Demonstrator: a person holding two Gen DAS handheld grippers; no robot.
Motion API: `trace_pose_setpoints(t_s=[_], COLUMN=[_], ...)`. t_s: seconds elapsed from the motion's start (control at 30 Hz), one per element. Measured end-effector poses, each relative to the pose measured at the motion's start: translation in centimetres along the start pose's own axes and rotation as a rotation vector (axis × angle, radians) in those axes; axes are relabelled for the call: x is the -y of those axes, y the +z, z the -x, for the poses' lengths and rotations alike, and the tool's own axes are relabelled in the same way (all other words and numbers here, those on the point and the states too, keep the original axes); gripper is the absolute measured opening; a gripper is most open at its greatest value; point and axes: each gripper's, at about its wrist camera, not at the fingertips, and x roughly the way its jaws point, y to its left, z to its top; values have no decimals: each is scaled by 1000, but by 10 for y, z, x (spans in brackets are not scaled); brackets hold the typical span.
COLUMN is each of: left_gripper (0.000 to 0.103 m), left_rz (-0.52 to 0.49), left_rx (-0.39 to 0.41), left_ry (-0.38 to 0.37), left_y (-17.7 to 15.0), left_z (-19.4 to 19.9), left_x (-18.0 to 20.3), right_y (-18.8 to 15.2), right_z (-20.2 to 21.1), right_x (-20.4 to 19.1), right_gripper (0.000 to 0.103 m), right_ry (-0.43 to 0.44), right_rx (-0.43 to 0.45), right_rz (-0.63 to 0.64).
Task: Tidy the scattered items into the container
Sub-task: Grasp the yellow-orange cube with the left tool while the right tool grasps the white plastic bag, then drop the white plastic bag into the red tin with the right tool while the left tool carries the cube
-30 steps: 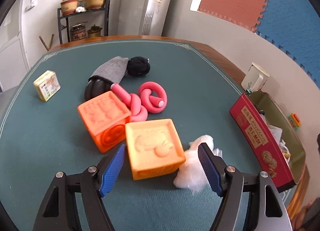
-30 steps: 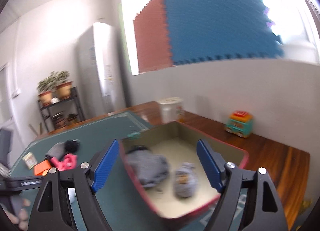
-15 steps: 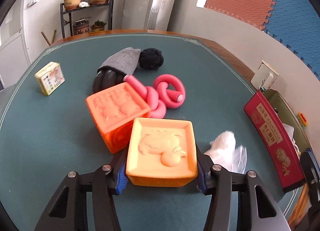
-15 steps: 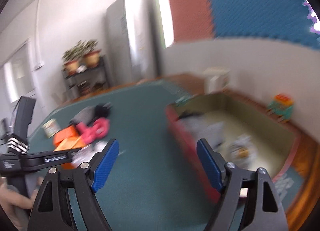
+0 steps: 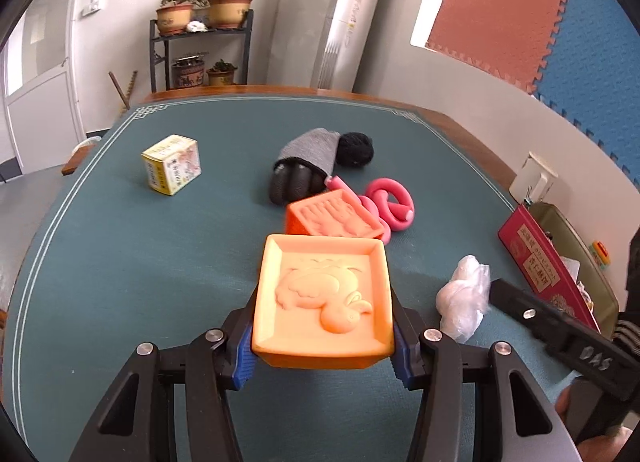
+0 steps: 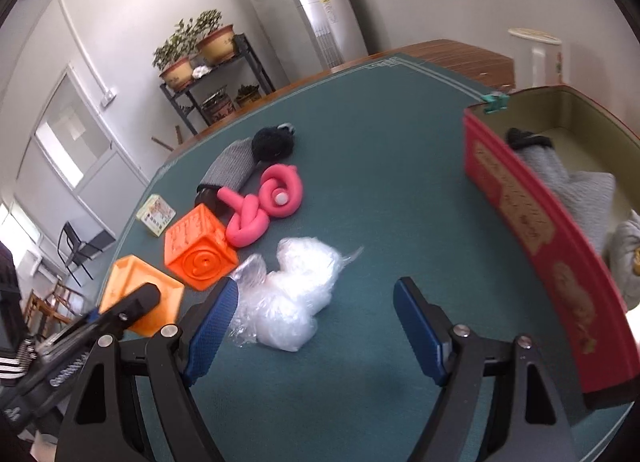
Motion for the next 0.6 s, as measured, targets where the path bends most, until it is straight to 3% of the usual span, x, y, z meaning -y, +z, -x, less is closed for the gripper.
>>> trace_pose_setpoints(t_s=[0.17,0.27,0.37,0.4,0.5,0.6], left_gripper=[55,55,55,55,55,55], left_rz=[12,14,15,15,14,12], left_rx=[-6,-9,-12,-13,-19,-21], left_ry=[4,4,3,1,-1,-4], left_y=[-2,-2,-3,-3,-4,-5], left_z=[3,3,3,2,0,0], left_x=[-4,-5,-4,-4,-3,-2], right_y=[-2,-3,-2,-1,-2,-5], right_z=[-22,-32,-34,-35,-38,-37], right_x=[-10,-10,-9,-9,-12,-14], right_gripper=[83,74,72,67,37,33], right_ry=[-27,-32,-32,-33,-45,-48], right_rx=[-46,-72,-73,-72,-80,-73], right_rz=[34,40,46,50,80,97])
